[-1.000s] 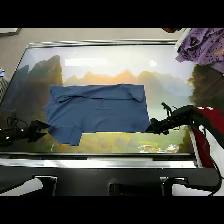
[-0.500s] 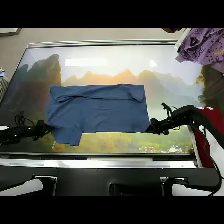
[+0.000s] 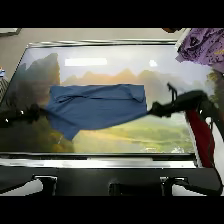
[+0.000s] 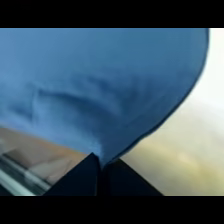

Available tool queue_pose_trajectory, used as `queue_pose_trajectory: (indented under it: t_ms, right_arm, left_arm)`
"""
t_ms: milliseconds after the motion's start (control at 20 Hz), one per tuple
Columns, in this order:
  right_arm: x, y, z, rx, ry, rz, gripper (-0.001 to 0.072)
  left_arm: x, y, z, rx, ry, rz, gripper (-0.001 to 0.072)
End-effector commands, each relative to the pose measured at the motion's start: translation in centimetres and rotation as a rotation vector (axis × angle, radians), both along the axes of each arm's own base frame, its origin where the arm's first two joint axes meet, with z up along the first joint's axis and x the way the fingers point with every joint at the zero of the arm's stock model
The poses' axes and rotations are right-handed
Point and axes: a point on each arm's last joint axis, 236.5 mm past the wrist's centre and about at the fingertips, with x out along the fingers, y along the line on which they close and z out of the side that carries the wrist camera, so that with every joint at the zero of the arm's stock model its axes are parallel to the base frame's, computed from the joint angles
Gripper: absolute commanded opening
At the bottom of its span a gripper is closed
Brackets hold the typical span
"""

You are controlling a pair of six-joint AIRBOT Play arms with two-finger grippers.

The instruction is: Fold the clothes and pants, and hang the long-sleeved shirts on hangers.

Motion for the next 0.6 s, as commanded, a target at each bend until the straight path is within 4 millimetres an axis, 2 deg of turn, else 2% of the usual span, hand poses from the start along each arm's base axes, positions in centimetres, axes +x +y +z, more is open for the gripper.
queue_pose_trajectory:
  t_ms: [0, 50, 100, 150, 200, 300, 350, 400, 550]
  right_arm:
    - [7.2, -0.2, 12.5, -0.101, -0.340, -0.065, 0.0021]
    - [8.9, -0.7, 17.7, -0.122, -0.456, -0.121, 0.0021]
    - [9.7, -1.4, 22.9, -0.136, -0.570, -0.173, 0.0021]
    - [9.6, -1.9, 28.4, -0.151, -0.698, -0.200, 0.0021]
    - [8.6, -2.3, 33.6, -0.166, -0.820, -0.216, 0.0021]
    - [5.0, -3.1, 41.5, -0.187, -1.012, -0.260, 0.0021]
    - [2.4, -3.6, 44.5, -0.189, -1.081, -0.296, 0.0021]
    - [-0.1, -4.0, 46.3, -0.189, -1.110, -0.330, 0.0022]
    - [-7.6, -4.5, 49.5, -0.192, -1.151, -0.375, 0.0022]
  left_arm:
    - [5.5, -0.5, 13.4, 0.101, -0.251, 0.001, 0.0021]
    - [6.3, -0.1, 18.3, 0.170, -0.331, 0.013, 0.0021]
    - [6.3, 0.4, 22.8, 0.240, -0.397, 0.032, 0.0021]
    - [5.7, 1.0, 27.5, 0.316, -0.461, 0.061, 0.0021]
    - [4.6, 1.5, 31.5, 0.385, -0.517, 0.093, 0.0021]
    - [0.9, 2.4, 38.2, 0.504, -0.607, 0.165, 0.0021]
    - [-1.3, 2.6, 40.6, 0.550, -0.643, 0.200, 0.0021]
    - [-3.4, 2.6, 42.2, 0.584, -0.673, 0.228, 0.0021]
    - [-9.8, 1.9, 45.0, 0.650, -0.735, 0.293, 0.0021]
